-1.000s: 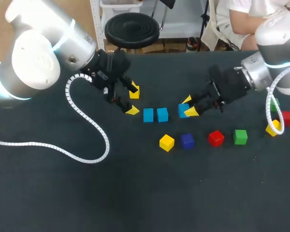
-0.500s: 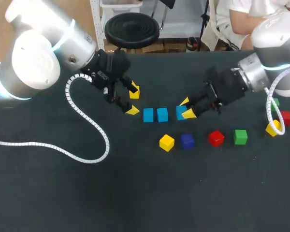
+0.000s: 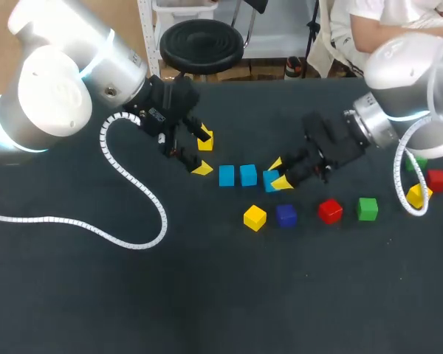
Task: Place the blue cubes, place green cubes on the blue cubes, place the yellow cubes on the green cubes, then place the red cubes on the yellow cubes, and place purple cube on the red cubes.
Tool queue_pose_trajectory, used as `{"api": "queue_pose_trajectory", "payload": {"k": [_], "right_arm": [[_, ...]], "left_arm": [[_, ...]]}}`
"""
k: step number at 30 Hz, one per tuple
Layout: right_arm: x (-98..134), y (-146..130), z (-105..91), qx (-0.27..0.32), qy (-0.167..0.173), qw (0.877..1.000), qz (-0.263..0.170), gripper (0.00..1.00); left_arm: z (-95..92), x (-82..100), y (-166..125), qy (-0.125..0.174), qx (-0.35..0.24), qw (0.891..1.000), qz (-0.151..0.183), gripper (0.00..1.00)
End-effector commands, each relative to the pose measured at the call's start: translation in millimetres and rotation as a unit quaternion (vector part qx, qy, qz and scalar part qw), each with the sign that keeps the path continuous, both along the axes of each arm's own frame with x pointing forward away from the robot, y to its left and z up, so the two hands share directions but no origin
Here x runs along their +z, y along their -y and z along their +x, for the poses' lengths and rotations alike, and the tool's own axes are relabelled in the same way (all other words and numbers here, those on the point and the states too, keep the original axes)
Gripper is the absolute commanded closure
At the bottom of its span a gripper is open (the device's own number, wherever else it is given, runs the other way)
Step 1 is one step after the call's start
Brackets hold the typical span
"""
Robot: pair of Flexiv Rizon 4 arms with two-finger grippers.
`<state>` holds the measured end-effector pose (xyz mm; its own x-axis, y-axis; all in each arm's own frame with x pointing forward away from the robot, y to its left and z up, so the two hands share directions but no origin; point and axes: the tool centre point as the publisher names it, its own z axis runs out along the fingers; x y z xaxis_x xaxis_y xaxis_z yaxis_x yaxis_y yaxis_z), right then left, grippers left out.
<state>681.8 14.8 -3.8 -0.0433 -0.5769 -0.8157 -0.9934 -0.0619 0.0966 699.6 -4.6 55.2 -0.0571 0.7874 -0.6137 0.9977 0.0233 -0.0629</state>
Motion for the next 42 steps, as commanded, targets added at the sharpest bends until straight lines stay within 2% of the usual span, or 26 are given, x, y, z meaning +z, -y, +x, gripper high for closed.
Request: {"api": "queue_pose_trajectory", "payload": {"k": [1,7,15,26,42], "right_arm": [[-6.2,2.9,8.4,0.010,0.004,1.000,0.014,1.00],[-2.0,-0.4,17.2,0.016,0.028,0.999,0.028,1.00],[-5.5,-4.4,24.7,-0.005,0.020,0.999,0.045,1.00],[-10.1,-8.0,17.1,-0.028,0.016,0.999,0.034,1.00],[2.4,-4.5,25.5,-0.020,0.028,0.999,0.024,1.00]], "left_arm": [[-0.3,-0.4,-1.2,0.001,-0.001,1.000,-0.001,0.00],[-0.3,-0.4,-1.2,0.001,-0.001,1.000,-0.001,0.00],[-0.3,-0.4,-1.2,0.001,-0.001,1.000,-0.001,0.00],[-0.3,-0.4,-1.2,0.001,-0.001,1.000,-0.001,0.00],[-0.3,-0.4,-1.2,0.001,-0.001,1.000,-0.001,0.00]]}}
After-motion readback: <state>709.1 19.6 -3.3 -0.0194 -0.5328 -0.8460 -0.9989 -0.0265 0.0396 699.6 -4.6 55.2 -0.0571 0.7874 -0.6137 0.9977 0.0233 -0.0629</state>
